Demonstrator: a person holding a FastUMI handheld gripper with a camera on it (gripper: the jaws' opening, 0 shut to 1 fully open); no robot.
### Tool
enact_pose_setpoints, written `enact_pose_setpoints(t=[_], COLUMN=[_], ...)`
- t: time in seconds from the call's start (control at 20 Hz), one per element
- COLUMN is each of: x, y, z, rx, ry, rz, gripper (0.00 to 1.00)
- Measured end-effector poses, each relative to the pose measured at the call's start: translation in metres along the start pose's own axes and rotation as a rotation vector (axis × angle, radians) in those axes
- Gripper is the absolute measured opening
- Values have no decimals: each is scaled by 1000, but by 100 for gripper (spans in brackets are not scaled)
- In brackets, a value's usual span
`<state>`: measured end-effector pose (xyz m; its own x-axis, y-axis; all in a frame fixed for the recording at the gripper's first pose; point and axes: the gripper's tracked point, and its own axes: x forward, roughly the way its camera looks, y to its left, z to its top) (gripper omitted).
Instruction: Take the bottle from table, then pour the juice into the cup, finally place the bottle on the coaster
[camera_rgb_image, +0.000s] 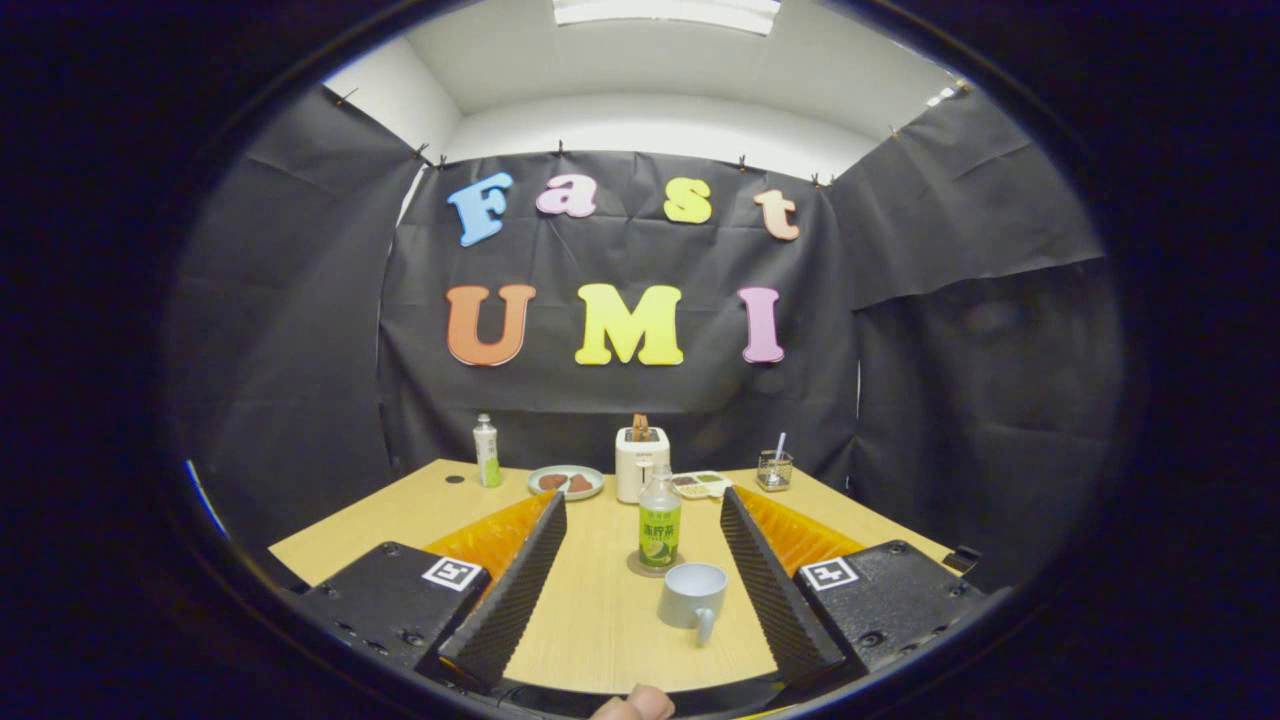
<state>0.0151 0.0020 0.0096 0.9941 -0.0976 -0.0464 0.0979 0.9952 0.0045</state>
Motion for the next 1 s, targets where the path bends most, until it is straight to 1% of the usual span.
enact_pose_setpoints(t=[0.2,0.3,0.4,0.55,0.7,0.8,1.0], x=[-7,-8,-12,-17,-17,-18,-25], y=[-1,-8,-2,-13,-19,-13,-23], z=[0,0,9,10,3,3,10], rx=[32,35,29,12,48,87,76], ry=[6,14,-18,-29,-20,-17,-43], rz=[10,0,28,0,-9,30,2], gripper=[100,100,100,100,100,100,100])
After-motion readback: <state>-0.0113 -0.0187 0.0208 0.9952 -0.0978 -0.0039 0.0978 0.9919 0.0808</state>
